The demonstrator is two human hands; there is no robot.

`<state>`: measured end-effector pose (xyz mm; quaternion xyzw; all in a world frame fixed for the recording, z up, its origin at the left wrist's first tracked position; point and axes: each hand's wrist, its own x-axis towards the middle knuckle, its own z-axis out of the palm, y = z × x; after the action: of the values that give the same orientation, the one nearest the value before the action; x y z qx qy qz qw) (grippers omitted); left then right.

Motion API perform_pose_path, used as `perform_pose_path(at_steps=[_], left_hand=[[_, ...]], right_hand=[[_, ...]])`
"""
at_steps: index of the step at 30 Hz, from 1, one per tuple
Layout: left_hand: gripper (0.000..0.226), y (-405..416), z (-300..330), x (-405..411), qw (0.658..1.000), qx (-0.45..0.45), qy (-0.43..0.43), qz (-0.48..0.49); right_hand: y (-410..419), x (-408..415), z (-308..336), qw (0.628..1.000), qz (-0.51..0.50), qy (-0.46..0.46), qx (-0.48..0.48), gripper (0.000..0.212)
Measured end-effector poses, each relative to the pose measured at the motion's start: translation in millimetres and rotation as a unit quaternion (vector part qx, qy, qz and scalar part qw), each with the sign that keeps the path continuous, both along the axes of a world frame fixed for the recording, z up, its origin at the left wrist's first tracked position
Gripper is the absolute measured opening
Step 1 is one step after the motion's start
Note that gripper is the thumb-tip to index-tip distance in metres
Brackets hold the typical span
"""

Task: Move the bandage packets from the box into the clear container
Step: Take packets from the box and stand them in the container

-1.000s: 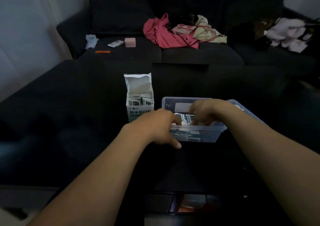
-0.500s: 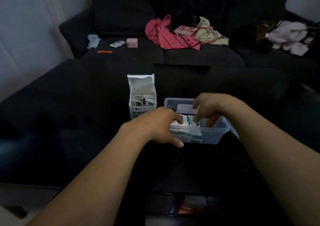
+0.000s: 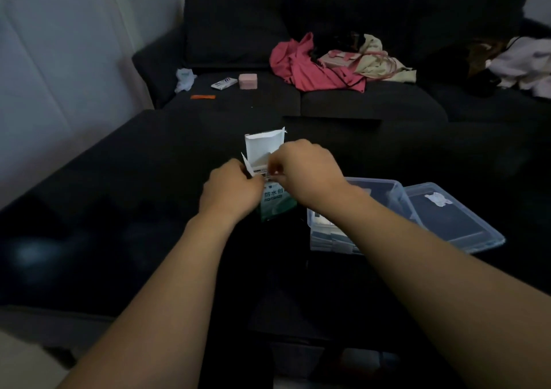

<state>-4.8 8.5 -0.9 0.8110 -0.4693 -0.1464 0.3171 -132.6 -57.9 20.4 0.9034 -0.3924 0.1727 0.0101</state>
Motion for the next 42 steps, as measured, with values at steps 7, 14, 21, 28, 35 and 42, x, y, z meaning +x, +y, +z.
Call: perform_pose_path(at_steps=[7, 14, 21, 28, 35, 42], left_hand=[[0.021, -4.3, 3.4, -7.0, 0.999, 0.029, -0.002, -0.024], [0.016, 1.4, 7.5, -4.8, 0.999, 0.001, -0.023, -0.024], [0.027, 2.6, 9.2, -8.2, 0.998, -0.03, -0.032, -0.048], [0.023, 2.1, 11.1, -7.4, 0.998, -0.012, -0.02, -0.057], [0.026, 0.1, 8.7, -9.9, 0.998, -0.002, -0.051, -0.044], [0.013, -2.6, 9.2, -14.2, 0.998, 0.011, -0.059, -0.003]], right_hand=[[-7.3, 2.2, 10.6, 0.998, 0.023, -0.003, -0.065, 0.016], [-14.5, -12.2, 9.6, 0.999, -0.017, 0.024, 0.028, 0.011], [-9.2, -10.3, 4.3, 0.997, -0.015, 0.007, 0.074, 0.013], [-4.6, -7.7, 4.5, 0.997, 0.005, 0.02, 0.078, 0.008], [-3.9, -7.3, 3.3, 0.997, 0.011, 0.036, 0.064, 0.009], [-5.1, -6.7, 14.3, 0.999, 0.027, 0.008, -0.031, 0.008]])
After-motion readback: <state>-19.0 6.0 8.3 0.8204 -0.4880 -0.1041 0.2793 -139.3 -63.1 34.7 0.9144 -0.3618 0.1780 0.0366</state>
